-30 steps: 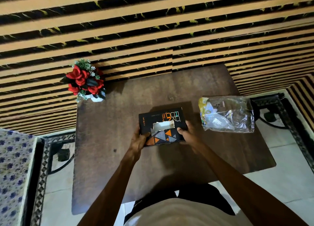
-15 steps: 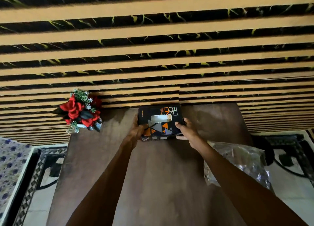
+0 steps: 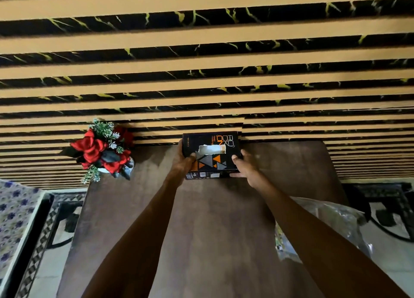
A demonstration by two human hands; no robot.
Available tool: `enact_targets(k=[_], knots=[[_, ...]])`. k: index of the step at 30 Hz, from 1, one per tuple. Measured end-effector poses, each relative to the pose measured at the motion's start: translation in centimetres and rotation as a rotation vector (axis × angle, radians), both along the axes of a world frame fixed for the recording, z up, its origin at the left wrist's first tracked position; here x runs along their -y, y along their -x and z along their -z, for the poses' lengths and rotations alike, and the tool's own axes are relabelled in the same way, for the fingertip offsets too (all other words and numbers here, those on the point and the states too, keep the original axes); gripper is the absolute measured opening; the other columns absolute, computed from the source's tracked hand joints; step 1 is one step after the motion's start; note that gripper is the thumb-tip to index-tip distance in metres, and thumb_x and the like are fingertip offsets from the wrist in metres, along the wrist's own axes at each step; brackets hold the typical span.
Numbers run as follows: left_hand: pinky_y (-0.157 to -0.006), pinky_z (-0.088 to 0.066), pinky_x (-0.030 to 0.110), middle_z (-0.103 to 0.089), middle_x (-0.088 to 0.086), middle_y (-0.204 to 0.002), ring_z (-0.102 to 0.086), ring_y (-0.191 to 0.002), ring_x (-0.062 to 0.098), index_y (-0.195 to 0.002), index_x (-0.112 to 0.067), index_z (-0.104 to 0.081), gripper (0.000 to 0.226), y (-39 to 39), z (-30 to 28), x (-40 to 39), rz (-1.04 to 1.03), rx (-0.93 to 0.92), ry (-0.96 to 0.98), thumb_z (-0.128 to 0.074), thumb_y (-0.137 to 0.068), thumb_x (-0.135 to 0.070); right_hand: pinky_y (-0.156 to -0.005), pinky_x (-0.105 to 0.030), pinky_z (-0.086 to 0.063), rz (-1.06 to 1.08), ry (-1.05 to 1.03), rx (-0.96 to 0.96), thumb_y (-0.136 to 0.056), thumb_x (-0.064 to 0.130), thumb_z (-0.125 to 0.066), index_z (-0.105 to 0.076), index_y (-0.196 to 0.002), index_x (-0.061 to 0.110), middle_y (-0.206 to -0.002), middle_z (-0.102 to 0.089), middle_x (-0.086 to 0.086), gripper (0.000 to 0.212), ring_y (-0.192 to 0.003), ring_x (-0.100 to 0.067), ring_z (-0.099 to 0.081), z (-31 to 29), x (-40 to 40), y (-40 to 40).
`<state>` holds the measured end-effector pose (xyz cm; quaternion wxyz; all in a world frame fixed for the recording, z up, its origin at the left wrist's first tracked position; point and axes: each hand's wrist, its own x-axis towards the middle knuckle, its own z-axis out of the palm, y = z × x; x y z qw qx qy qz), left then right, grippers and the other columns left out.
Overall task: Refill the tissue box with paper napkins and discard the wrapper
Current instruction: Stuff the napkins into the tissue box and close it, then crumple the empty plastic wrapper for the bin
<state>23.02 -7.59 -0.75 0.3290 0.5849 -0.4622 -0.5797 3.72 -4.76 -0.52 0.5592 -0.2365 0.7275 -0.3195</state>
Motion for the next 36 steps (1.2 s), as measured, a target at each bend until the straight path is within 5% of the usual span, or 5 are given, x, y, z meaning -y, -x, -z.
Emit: enact_targets(k=[7,17,23,28,36], knots=[[-0.099,-0.045,0.04,-0.038,0.015,-0.138,-0.043,-0.123,0.03,-0.137,-0.019,-0.038,0.06,1.2,-1.3,-4.7,-0.183,0.673,0.102,-0.061,-0.086,-0.04,-0.095,-0.044,-0.053,0.072,0.089,-0.121,-0.094,0.017,-0.057,-0.053,-0.127,0.008,-0.126,-0.057,-0.008,0.035,-0.111,-0.024,-0.058,-0.2,-7.0,1.1],[-0.073,-0.045,0.023,-0.06,-0.01,-0.088,-0.057,-0.078,0.003,-0.105,-0.017,-0.057,0.021,8.8,1.6,-17.7,0.285,0.085,-0.108,-0.059,-0.088,-0.004,-0.076,-0.018,-0.047,0.211,0.091,-0.463,-0.08,0.002,-0.068,-0.069,-0.096,0.01,-0.087,-0.067,-0.01,0.018,-0.075,-0.018,-0.062,1.5,-24.8,5.6],[-0.11,-0.04,0.043,-0.052,0.013,-0.135,-0.052,-0.12,0.026,-0.135,-0.003,-0.043,0.086,15.3,2.1,-20.7,0.524,0.184,-0.135,-0.081,-0.066,-0.039,-0.094,-0.037,-0.045,0.205,0.016,-0.42,-0.08,-0.002,-0.07,-0.054,-0.123,-0.006,-0.126,-0.057,-0.027,0.046,-0.103,-0.027,-0.057,3.2,-30.8,9.9],[-0.085,-0.052,0.037,-0.049,0.014,-0.134,-0.057,-0.103,0.021,-0.143,0.0,-0.025,0.068,19.6,3.5,-23.3,0.45,-0.002,-0.217,-0.064,-0.087,-0.003,-0.107,-0.047,-0.04,0.096,-0.016,-0.279,-0.095,0.009,-0.05,-0.047,-0.132,-0.001,-0.135,-0.05,-0.023,0.039,-0.126,-0.036,-0.048,1.9,-32.5,13.2],[-0.045,-0.046,0.01,-0.059,0.003,-0.084,-0.064,-0.053,-0.001,-0.105,-0.013,-0.055,0.031,29.4,0.8,-30.4,0.309,0.002,-0.238,-0.052,-0.089,0.013,-0.058,-0.032,-0.058,0.641,0.046,0.252,-0.086,0.03,-0.069,-0.019,-0.147,0.034,-0.127,-0.054,-0.007,0.078,-0.086,-0.019,-0.066,1.9,-36.1,24.1]])
